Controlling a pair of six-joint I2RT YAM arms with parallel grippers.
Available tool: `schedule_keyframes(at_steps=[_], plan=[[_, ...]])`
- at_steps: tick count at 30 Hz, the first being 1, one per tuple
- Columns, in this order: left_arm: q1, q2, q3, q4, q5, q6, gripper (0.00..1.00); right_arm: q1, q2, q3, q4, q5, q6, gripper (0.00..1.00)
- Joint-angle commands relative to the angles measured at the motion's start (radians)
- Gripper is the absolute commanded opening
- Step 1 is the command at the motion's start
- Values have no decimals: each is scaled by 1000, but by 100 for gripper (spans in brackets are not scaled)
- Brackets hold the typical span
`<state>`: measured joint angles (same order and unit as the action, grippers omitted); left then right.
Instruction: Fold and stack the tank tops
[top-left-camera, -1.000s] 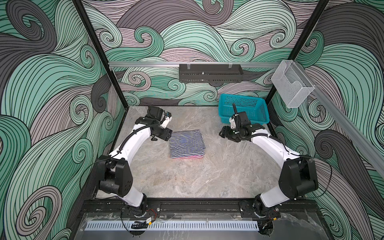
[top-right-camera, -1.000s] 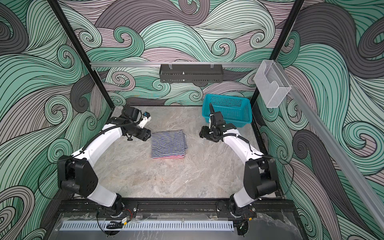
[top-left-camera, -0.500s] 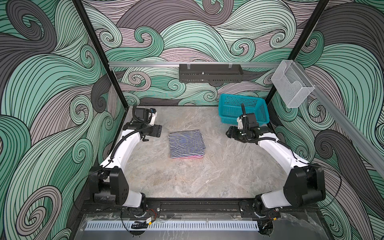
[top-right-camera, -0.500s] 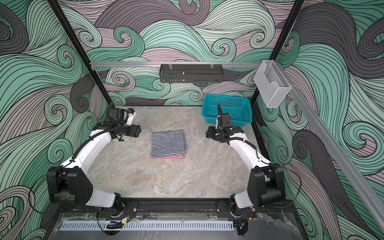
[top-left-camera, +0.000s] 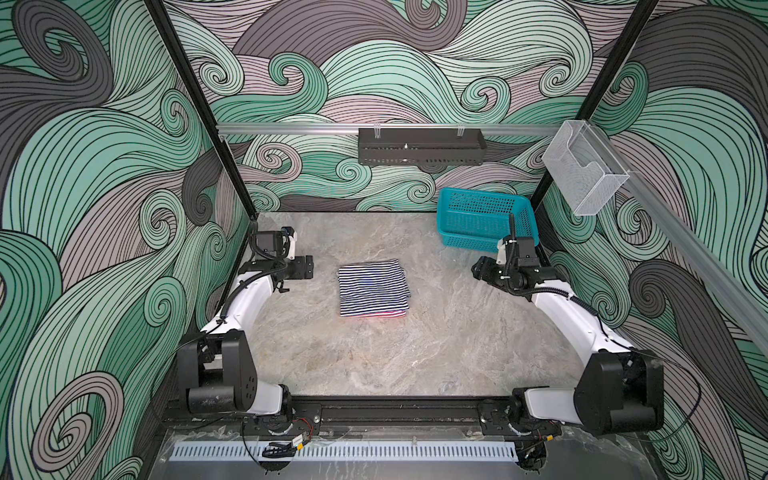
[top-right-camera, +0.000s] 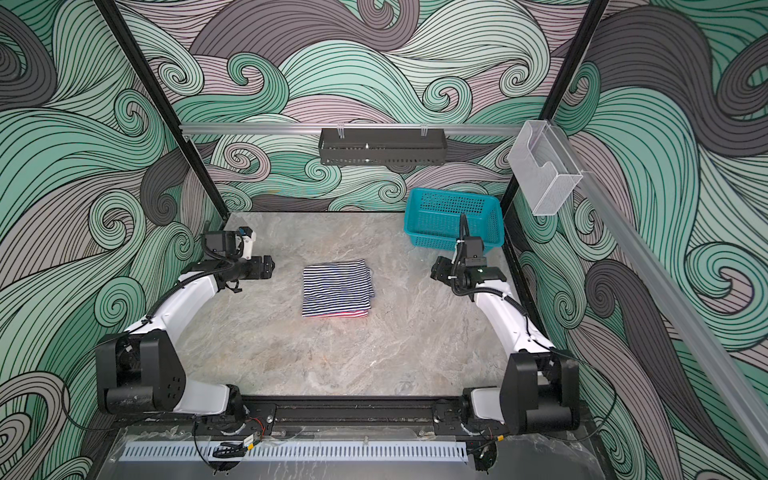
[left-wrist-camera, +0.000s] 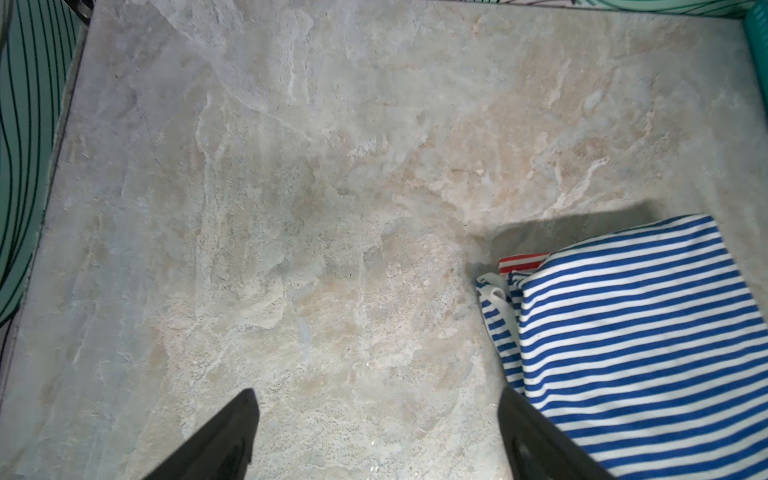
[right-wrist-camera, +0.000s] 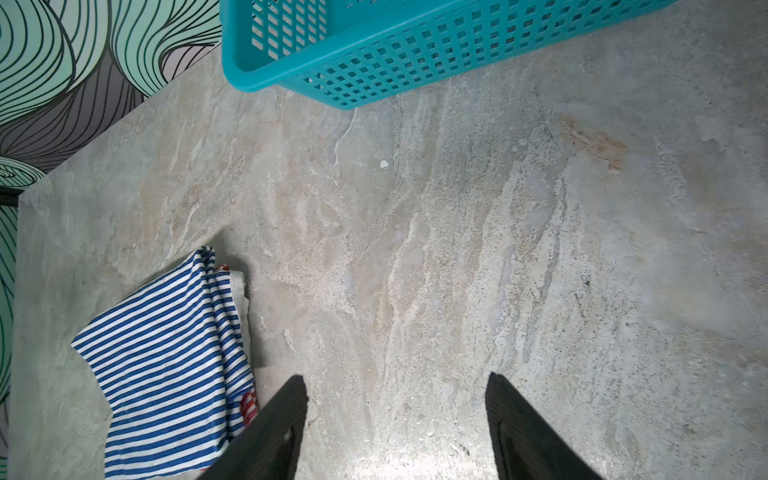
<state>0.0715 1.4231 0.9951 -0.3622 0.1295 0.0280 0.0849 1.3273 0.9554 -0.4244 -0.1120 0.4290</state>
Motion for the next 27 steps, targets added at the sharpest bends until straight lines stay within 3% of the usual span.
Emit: schedule_keyframes(at_steps=[1,8,12,19,27], plan=[[7,-10,-13,123,-33,-34,95,-4,-50,-46,116,60,-22,70],[8,37,-148,367,-57,-30,99,-4,-125,-218,351,174,-60,74],[8,45,-252,575,-127,-54,99,-5,-122,-237,368,252,-79,75],[7,113,-265,611,-63,-32,99,-4,-90,-310,528,271,-186,75],[2,80,-430,850,-27,-5,99,-4,-70,-382,708,236,-307,74]])
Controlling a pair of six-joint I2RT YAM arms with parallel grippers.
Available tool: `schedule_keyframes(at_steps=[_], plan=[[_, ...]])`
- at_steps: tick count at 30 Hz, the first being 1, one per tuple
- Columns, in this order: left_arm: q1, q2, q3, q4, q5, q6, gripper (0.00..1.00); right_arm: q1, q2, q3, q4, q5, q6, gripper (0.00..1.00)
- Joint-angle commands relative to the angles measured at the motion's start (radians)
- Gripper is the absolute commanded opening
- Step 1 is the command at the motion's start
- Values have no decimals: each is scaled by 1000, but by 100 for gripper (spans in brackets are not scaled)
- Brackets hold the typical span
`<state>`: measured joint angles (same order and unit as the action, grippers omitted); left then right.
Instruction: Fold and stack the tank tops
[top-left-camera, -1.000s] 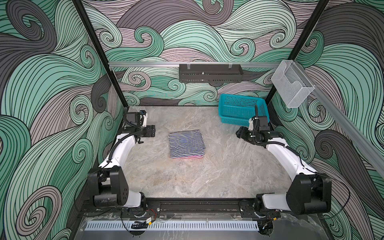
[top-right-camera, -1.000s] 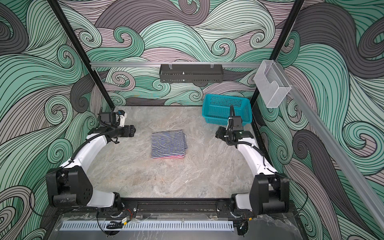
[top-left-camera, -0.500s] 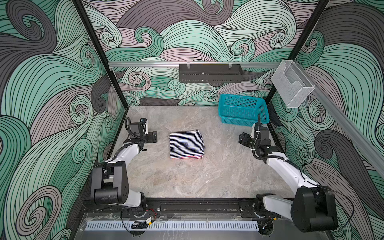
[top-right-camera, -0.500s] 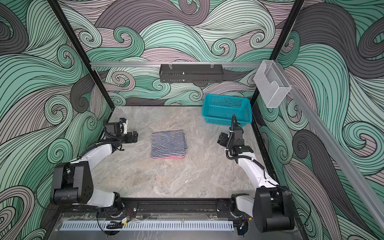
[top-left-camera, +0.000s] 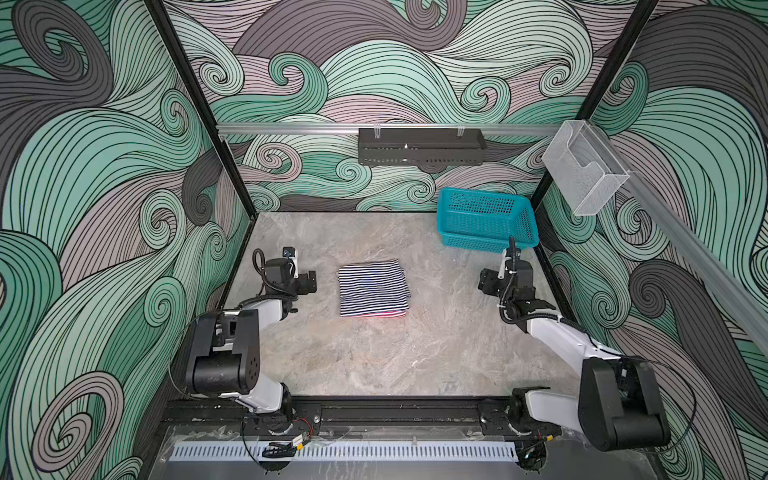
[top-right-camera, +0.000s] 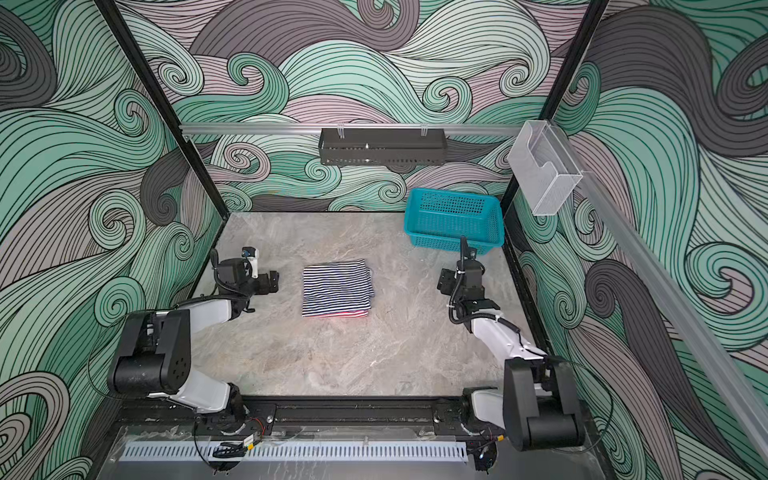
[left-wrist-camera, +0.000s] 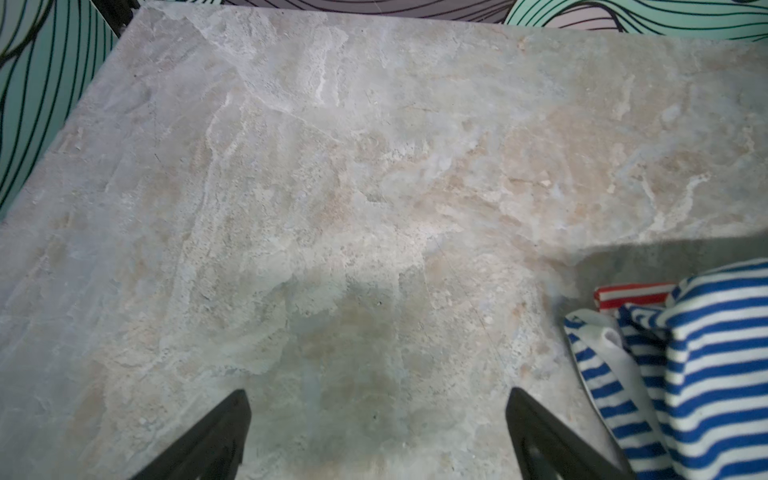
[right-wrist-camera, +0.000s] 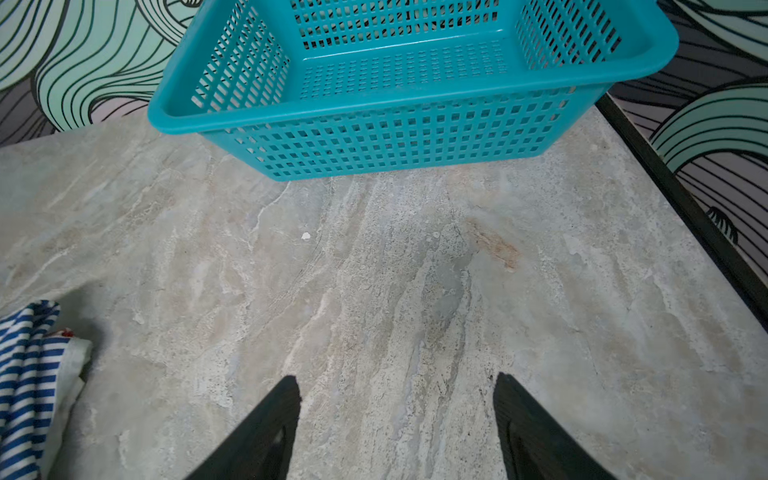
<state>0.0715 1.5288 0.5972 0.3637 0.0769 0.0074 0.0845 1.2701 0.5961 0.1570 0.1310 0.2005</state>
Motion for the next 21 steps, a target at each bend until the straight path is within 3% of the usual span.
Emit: schedule_keyframes(at_steps=[1,5,8,11,21], plan=[[2,-33,-66,170,30,18,99,-3,-20,-49,183,-15,-97,75],[-4,-21,-195,416,71,53,99,-5,17,-83,281,-9,-155,75],[-4,-26,-170,357,57,37,99,-3,46,-79,288,-32,-214,75],[-2,-17,-151,332,35,24,99,-5,66,-132,413,-16,-251,75],[-2,-26,-181,377,73,40,99,-37,259,-199,701,-62,-253,75]])
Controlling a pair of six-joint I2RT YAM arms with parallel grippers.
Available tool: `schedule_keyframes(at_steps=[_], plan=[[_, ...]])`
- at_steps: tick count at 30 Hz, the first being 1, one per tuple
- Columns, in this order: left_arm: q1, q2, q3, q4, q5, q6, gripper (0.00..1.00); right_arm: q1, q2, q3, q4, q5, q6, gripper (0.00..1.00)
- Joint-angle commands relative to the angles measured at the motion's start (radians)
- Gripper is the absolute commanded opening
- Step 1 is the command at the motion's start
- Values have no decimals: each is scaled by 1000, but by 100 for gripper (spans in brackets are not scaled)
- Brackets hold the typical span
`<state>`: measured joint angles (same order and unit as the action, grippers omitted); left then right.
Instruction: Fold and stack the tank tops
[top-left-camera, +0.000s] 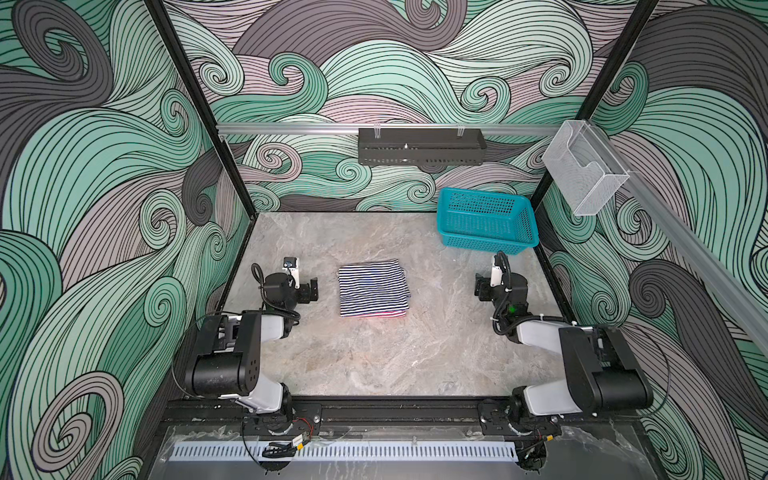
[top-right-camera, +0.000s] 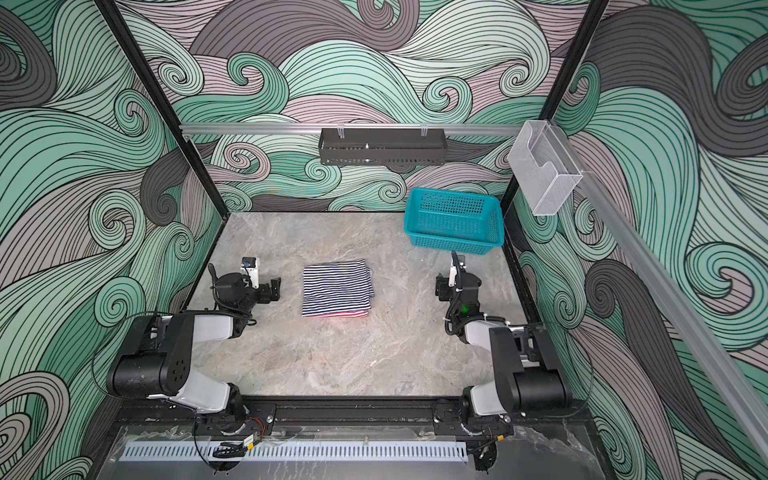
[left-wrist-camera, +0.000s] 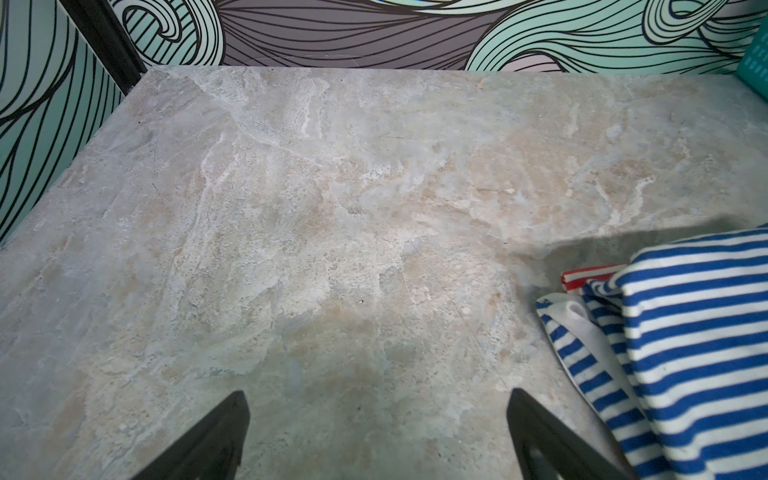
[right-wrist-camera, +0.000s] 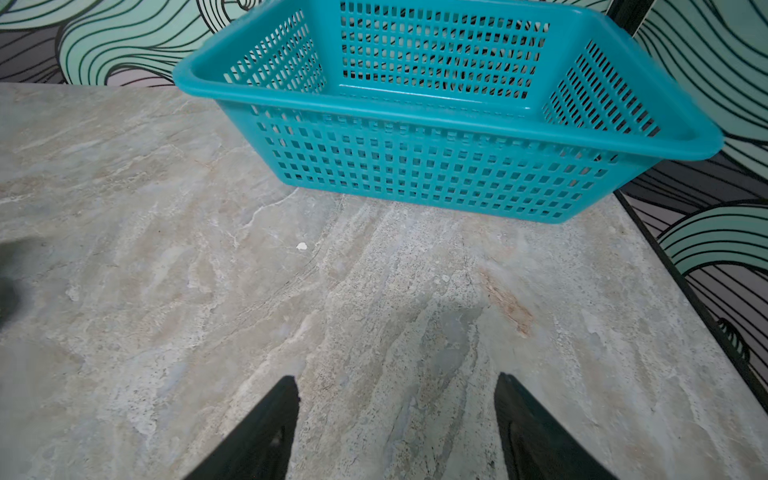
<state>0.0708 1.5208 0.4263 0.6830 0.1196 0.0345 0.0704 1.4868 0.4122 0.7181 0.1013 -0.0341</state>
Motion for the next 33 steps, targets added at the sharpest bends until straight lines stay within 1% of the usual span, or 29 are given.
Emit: schedule_keyframes(at_steps=[1,4,5,7,8,9,33], plan=[[-1,-19,-11,60,30,12,99,-44,58,-11,149,-51,3,76],[4,-2,30,5,20,-3,99,-57,49,-3,114,-68,7,77],[8,1,33,2,19,-11,99,-57,56,-5,133,-67,7,78],[9,-1,32,3,18,-12,99,-55,50,-3,117,-66,7,83],[9,-1,31,3,18,-12,99,-55,51,-4,120,-67,6,97],[9,-3,29,4,18,-12,99,-55,54,-5,129,-66,6,99],[11,-5,25,9,20,-13,99,-54,48,-7,127,-63,3,99]])
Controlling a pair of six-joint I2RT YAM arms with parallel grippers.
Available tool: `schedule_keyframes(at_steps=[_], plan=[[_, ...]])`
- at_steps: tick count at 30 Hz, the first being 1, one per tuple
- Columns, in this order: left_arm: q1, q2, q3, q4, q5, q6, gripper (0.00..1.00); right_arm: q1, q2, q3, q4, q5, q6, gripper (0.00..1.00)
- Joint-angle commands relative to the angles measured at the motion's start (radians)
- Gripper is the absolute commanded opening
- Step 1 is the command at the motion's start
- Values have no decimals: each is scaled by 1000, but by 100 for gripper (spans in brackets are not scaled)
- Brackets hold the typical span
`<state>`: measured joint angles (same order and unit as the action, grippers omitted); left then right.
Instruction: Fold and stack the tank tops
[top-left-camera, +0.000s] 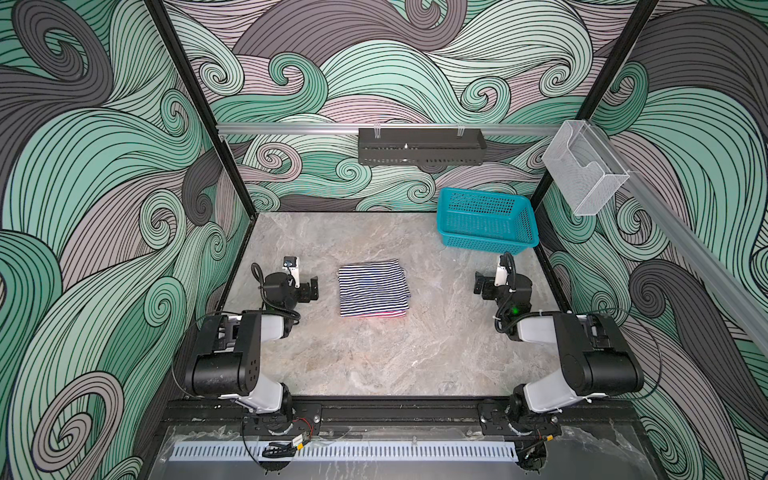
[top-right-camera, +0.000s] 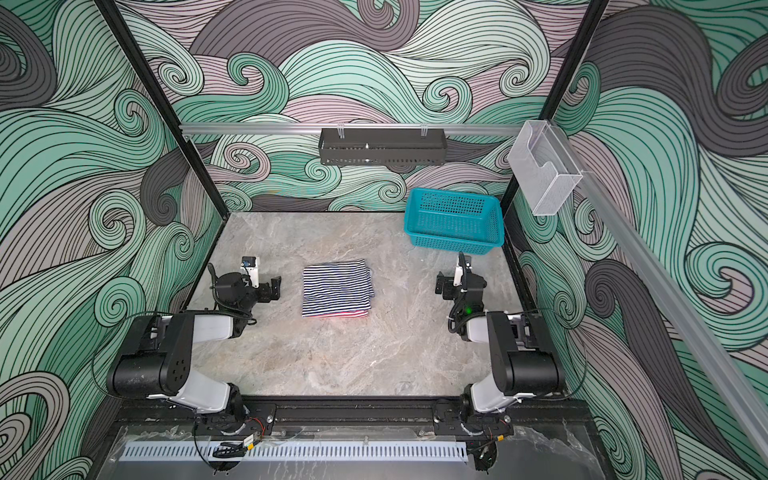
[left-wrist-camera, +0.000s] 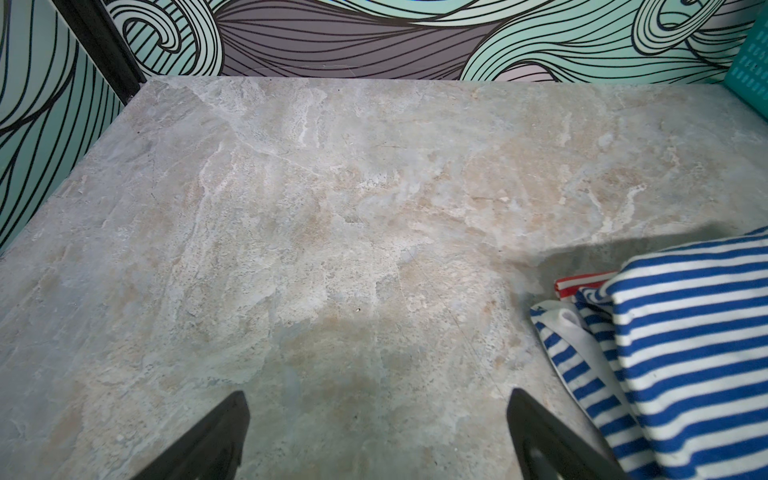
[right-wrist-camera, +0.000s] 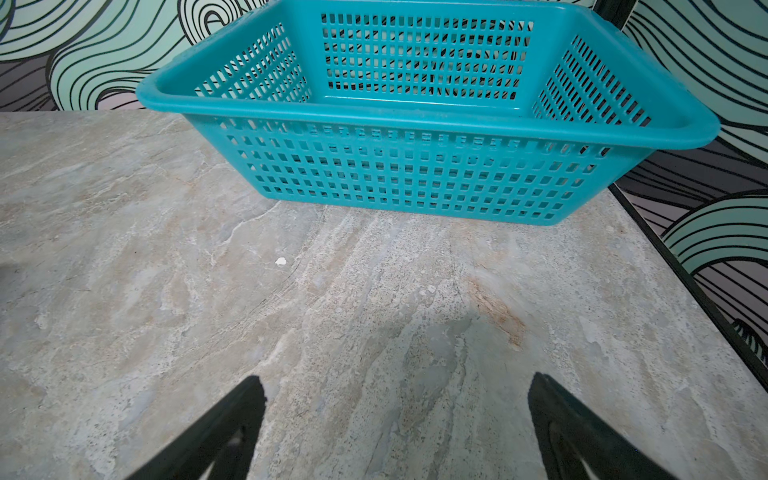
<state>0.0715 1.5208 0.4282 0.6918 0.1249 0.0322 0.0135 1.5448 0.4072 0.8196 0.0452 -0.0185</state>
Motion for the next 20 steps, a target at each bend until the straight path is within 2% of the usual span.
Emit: schedule_keyframes(at_steps=[1,20], plan=[[11,-6,24,0,15,-11,99,3,-8,-2,26,-7,-12,99],[10,-5,24,0,15,-11,99,3,-9,1,20,-10,-14,99]])
